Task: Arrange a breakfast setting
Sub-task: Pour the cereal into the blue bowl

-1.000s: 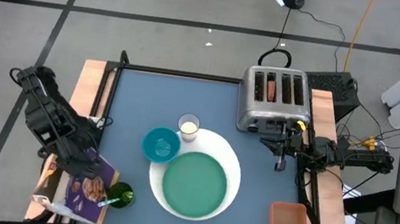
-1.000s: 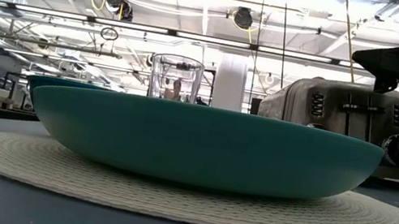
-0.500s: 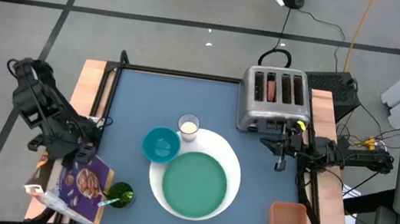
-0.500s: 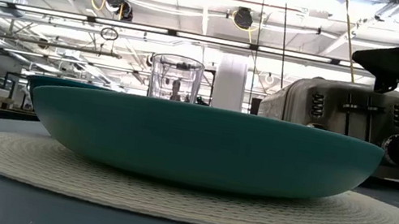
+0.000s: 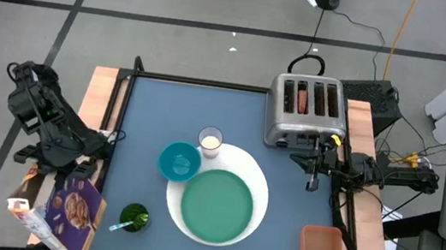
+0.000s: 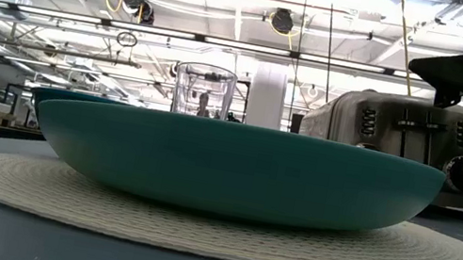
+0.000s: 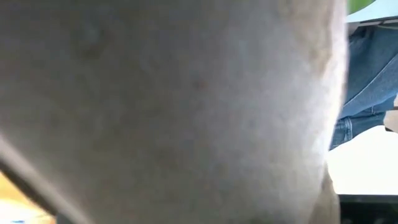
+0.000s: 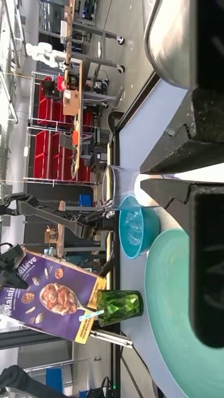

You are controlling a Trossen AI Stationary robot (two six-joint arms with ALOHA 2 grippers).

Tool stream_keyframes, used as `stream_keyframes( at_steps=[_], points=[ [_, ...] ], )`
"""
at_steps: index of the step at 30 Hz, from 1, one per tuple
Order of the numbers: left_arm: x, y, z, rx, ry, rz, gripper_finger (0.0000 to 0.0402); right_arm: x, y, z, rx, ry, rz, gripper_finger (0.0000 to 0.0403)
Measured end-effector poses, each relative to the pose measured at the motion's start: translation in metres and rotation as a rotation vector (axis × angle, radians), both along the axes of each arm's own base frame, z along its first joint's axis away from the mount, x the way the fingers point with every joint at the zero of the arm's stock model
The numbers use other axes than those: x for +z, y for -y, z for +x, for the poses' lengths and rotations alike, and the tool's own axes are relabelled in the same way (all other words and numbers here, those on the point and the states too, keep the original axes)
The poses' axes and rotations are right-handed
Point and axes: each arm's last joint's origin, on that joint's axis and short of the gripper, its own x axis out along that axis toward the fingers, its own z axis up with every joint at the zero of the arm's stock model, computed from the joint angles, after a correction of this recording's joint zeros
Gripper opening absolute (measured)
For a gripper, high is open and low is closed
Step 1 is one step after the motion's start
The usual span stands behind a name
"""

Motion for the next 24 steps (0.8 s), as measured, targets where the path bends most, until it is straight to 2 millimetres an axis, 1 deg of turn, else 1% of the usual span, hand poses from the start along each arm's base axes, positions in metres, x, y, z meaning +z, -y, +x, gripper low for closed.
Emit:
stream_keyframes(
  at_steps=[8,17,24],
  points=[
    [-0.002,0.002,0.003,0.018,0.015,0.031,0.0006,0.0,0.0,0.0,-0.001,-0.001,-0.005,0.0018],
    [-0.005,0.002,0.011,0.085,0.165,0.175,0.0006,0.0,0.0,0.0,-0.002,-0.003,-0.03,0.0018],
    [-0.005,0.001,0.011,0.088,0.174,0.181,0.0006,0.0,0.0,0.0,-0.004,-0.005,-0.052,0.0018]
  ],
)
